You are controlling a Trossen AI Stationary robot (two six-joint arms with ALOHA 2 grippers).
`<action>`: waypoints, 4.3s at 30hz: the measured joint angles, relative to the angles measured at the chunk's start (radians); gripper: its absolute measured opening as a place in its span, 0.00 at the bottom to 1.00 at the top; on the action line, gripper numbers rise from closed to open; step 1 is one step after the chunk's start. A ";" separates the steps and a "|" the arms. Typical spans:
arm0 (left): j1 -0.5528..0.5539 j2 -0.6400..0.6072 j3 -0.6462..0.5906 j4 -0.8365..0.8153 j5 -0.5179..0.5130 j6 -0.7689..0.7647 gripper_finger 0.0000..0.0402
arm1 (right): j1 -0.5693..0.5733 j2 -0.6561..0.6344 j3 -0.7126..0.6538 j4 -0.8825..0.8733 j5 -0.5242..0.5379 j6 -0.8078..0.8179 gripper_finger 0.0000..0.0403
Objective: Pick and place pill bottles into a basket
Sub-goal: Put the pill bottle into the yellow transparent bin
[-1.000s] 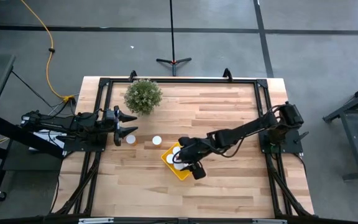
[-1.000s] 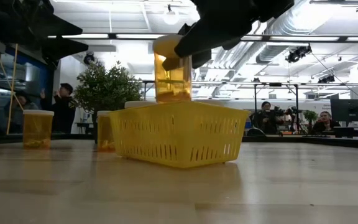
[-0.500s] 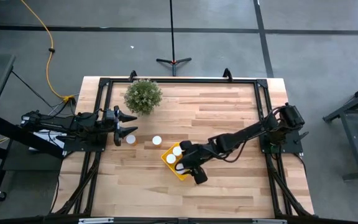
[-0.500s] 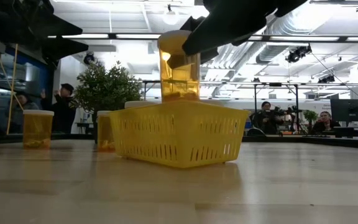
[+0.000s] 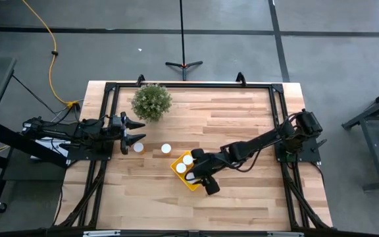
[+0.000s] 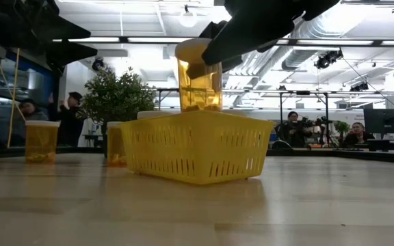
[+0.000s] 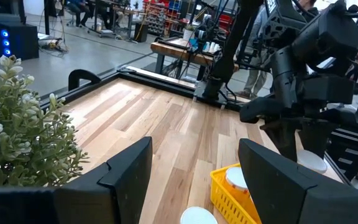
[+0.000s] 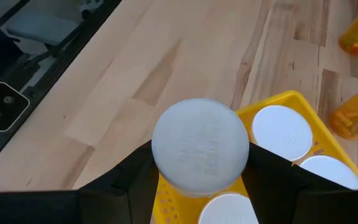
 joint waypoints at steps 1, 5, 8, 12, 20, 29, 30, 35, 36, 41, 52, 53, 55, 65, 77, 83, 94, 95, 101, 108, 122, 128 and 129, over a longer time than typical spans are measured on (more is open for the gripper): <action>0.000 0.000 0.000 0.000 0.000 0.000 0.69 | 0.001 0.000 0.000 0.000 0.001 0.000 0.50; 0.000 0.000 0.000 0.000 0.000 0.000 0.69 | 0.001 0.020 0.000 0.012 0.001 0.003 0.50; 0.000 0.000 0.000 0.000 0.000 0.000 0.69 | 0.002 0.062 0.000 0.035 0.008 0.004 0.50; 0.000 0.000 0.000 0.000 0.000 0.000 0.69 | 0.002 0.080 0.000 0.041 0.004 0.008 0.50; 0.000 0.000 0.000 0.000 0.000 0.000 0.69 | 0.002 0.088 0.000 0.046 -0.028 0.010 0.50; 0.000 0.000 0.000 0.000 0.000 0.000 0.69 | 0.002 0.099 0.000 0.037 -0.024 0.001 0.51; 0.000 0.000 0.000 0.001 0.000 0.000 0.69 | 0.002 0.099 0.000 0.034 -0.019 0.001 0.52; 0.000 0.000 0.000 0.001 0.000 0.000 0.69 | 0.002 0.099 0.000 0.006 0.025 0.001 0.57; 0.000 0.000 0.000 0.001 0.000 0.000 0.69 | 0.002 0.099 0.000 0.005 0.025 0.001 0.58; 0.000 0.000 0.000 0.001 0.000 0.000 0.69 | 0.002 0.099 0.001 0.001 0.020 0.006 0.59; 0.000 0.000 0.000 0.000 0.000 0.000 0.69 | -0.026 -0.053 0.002 -0.186 0.026 0.107 0.59; 0.000 0.000 0.000 0.000 0.000 0.000 0.69 | -0.029 -0.079 0.002 -0.209 0.029 0.114 0.59; 0.000 0.000 0.000 0.000 0.000 0.000 0.69 | -0.032 -0.135 0.002 -0.231 0.039 0.103 0.59; 0.000 0.000 0.000 -0.030 0.000 0.000 0.69 | -0.004 -0.494 -0.291 -0.036 0.114 -0.041 0.59; 0.000 0.003 0.000 -0.112 0.062 0.072 0.69 | -0.138 -0.749 -0.873 0.791 0.233 -0.118 0.58; 0.000 0.043 0.000 -0.122 0.082 0.133 0.69 | -0.169 -0.749 -0.916 0.899 0.228 -0.169 0.58; 0.000 0.266 0.039 -0.177 0.150 -0.090 0.95 | -0.175 -0.749 -0.902 0.891 0.227 -0.258 0.58; 0.000 0.289 0.057 -0.199 0.168 -0.112 0.96 | -0.175 -0.749 -0.902 0.891 0.227 -0.267 0.58; 0.000 0.442 0.215 -0.412 0.208 -0.194 0.94 | -0.175 -0.749 -0.902 0.877 0.227 -0.314 0.58; 0.000 0.662 0.400 -0.632 0.206 -0.243 0.88 | -0.175 -0.748 -0.901 0.826 0.227 -0.314 0.58; 0.000 0.927 0.558 -0.896 0.238 -0.264 0.82 | -0.175 -0.748 -0.901 0.766 0.227 -0.289 0.58; 0.000 0.929 0.564 -0.935 0.221 -0.280 0.83 | -0.175 -0.748 -0.901 0.762 0.227 -0.291 0.58; 0.000 0.929 0.564 -0.950 0.221 -0.286 0.83 | -0.175 -0.748 -0.901 0.762 0.227 -0.291 0.58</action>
